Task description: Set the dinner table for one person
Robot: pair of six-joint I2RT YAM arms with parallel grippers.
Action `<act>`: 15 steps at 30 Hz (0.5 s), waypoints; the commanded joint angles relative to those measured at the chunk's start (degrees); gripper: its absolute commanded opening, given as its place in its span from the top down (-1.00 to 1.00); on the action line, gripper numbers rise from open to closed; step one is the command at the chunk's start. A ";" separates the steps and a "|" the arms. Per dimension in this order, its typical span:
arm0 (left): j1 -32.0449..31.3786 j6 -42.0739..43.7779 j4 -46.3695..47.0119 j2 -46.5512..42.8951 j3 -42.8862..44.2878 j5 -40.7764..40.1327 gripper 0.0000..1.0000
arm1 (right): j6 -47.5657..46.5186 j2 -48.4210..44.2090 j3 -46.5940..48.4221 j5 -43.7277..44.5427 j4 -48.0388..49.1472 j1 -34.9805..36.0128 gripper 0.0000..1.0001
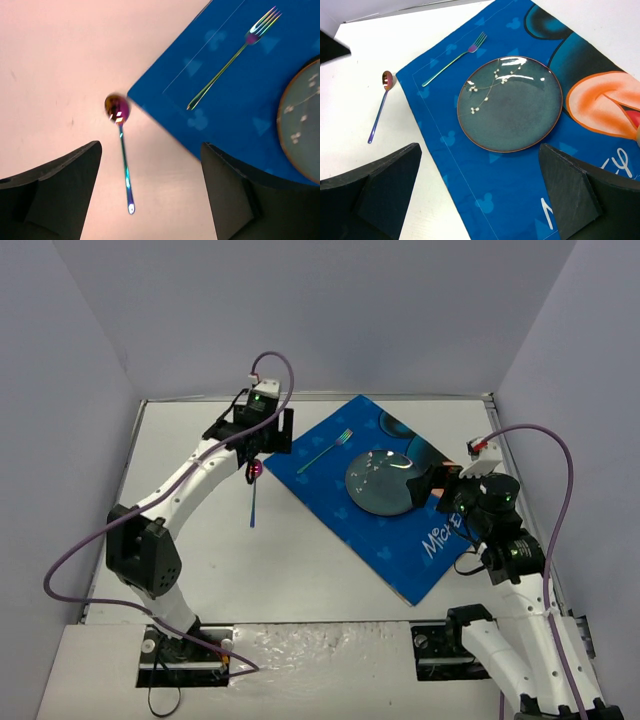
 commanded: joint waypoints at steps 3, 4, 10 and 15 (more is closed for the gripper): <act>5.35 -8.47 0.80 -1.30 -13.81 1.77 -0.36 | 0.43 -1.43 1.34 -1.65 2.37 0.59 -1.00; 5.97 -8.81 1.14 -1.13 -14.83 2.62 -0.34 | 0.37 -1.72 1.22 -1.59 2.42 0.59 -1.00; 7.82 -9.58 4.72 0.80 -19.18 2.76 -0.17 | 0.18 -2.65 0.07 -1.71 2.26 0.59 -1.00; 7.96 -9.59 6.29 4.16 -19.53 3.41 -0.05 | 0.18 -2.83 -0.38 -1.76 2.25 0.59 -1.00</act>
